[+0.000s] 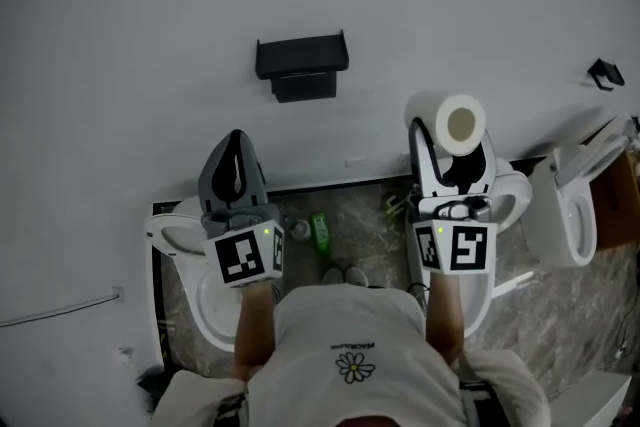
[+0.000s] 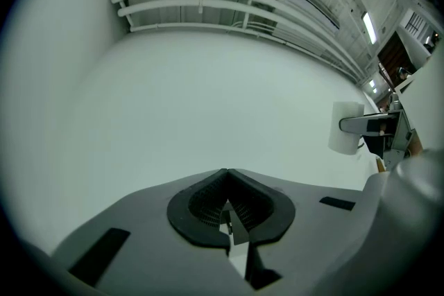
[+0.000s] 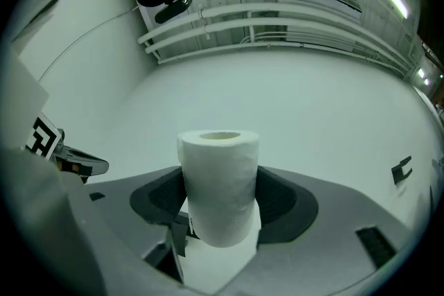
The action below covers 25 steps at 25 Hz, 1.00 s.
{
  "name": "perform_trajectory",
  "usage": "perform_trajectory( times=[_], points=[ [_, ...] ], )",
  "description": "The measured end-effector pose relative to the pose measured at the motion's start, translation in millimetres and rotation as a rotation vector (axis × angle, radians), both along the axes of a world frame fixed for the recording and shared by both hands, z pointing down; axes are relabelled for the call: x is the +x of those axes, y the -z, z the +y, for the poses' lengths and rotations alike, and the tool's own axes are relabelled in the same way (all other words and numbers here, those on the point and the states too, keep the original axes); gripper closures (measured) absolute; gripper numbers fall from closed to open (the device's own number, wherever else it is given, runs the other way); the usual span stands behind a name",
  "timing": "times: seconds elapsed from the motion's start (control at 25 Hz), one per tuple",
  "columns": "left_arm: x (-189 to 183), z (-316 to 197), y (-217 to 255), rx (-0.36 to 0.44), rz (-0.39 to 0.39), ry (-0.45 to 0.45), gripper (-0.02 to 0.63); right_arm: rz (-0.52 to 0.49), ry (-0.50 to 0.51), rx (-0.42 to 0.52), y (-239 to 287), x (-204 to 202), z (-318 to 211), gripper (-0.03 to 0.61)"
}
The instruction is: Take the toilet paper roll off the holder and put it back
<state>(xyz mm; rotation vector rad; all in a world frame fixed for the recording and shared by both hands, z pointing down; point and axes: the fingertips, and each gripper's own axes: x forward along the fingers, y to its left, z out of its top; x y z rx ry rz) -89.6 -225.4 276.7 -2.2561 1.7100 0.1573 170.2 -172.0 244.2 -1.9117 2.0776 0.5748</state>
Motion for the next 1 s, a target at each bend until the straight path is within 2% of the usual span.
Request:
perform_trajectory(
  times=[0.72,0.84,1.0],
  points=[
    [-4,0,-4,-0.006,0.000,0.026,0.597,-0.013,0.030,-0.031,-11,-3,1,0.275],
    [-4,0,0,0.001,-0.024,0.031,0.597,-0.030,0.059,-0.019,5,-7,-3,0.275],
    [-10,-2,8,0.009,-0.024,0.044,0.597,-0.042,0.121,0.017,54,-24,-25,0.275]
  ],
)
